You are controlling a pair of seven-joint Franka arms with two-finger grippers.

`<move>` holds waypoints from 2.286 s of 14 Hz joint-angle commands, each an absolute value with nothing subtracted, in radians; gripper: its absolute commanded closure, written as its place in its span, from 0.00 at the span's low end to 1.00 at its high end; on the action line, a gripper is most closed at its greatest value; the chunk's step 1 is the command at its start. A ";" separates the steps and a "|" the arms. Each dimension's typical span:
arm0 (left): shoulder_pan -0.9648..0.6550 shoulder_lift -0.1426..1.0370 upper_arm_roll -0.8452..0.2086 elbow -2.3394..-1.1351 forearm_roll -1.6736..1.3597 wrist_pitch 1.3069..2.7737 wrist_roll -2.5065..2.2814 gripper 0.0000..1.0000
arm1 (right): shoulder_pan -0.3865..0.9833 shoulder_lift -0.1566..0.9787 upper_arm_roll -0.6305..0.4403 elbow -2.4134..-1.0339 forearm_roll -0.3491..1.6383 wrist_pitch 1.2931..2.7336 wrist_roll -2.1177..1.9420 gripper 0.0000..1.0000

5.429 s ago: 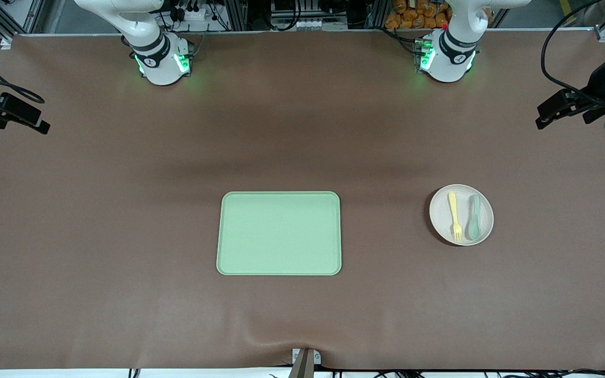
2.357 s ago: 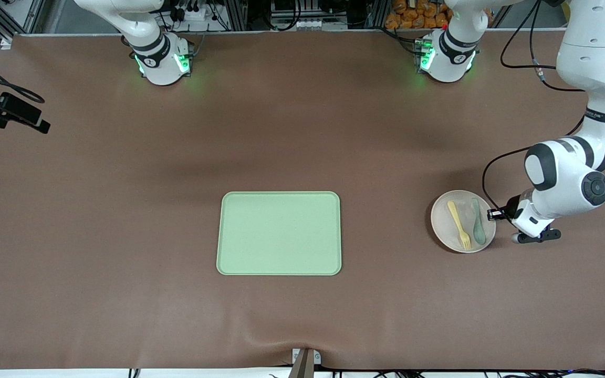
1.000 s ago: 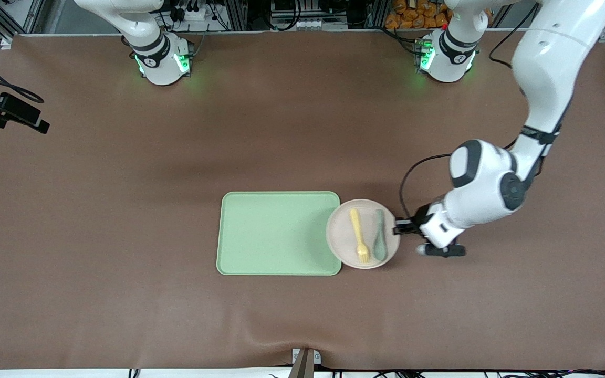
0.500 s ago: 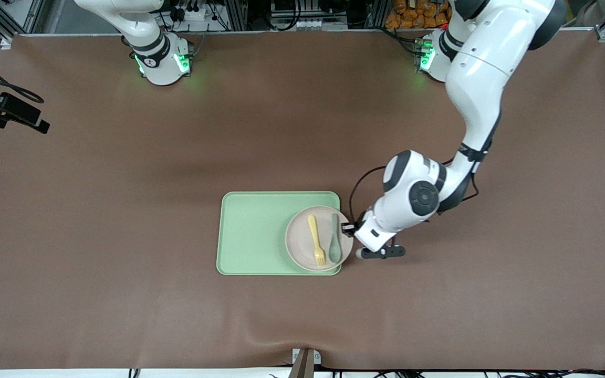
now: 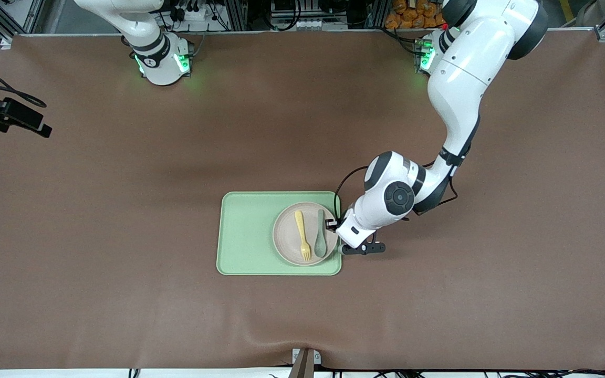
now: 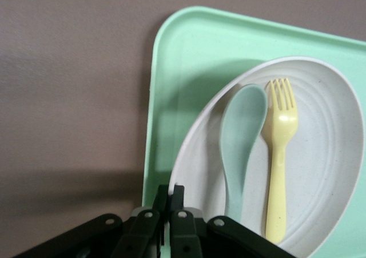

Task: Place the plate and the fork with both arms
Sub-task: 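Open the left gripper and lift it away from the plate, then move the right gripper over the plate to the yellow fork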

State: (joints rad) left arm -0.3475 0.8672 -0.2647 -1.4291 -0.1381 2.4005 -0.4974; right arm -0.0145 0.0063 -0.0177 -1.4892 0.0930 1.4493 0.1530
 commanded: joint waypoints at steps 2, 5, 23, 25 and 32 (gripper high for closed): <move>-0.371 0.888 -0.253 -1.388 -0.140 2.402 -0.505 0.01 | 0.002 0.017 -0.012 -1.488 0.094 1.453 0.149 0.00; -0.365 0.829 -0.247 -1.394 -0.088 2.379 -0.512 0.00 | 0.008 0.029 -0.012 -1.488 0.094 1.454 0.149 0.00; 0.037 0.037 -0.181 -1.471 0.043 1.477 -0.344 0.00 | 0.293 0.422 -0.011 -1.315 0.167 1.793 0.235 0.00; 0.038 0.031 -0.137 -1.477 0.011 1.479 -0.293 0.00 | 0.325 0.471 -0.011 -1.298 0.167 1.863 0.287 0.00; 0.064 0.031 -0.144 -1.477 0.005 1.468 -0.268 0.00 | 0.457 0.629 -0.012 -1.293 0.164 2.126 0.408 0.00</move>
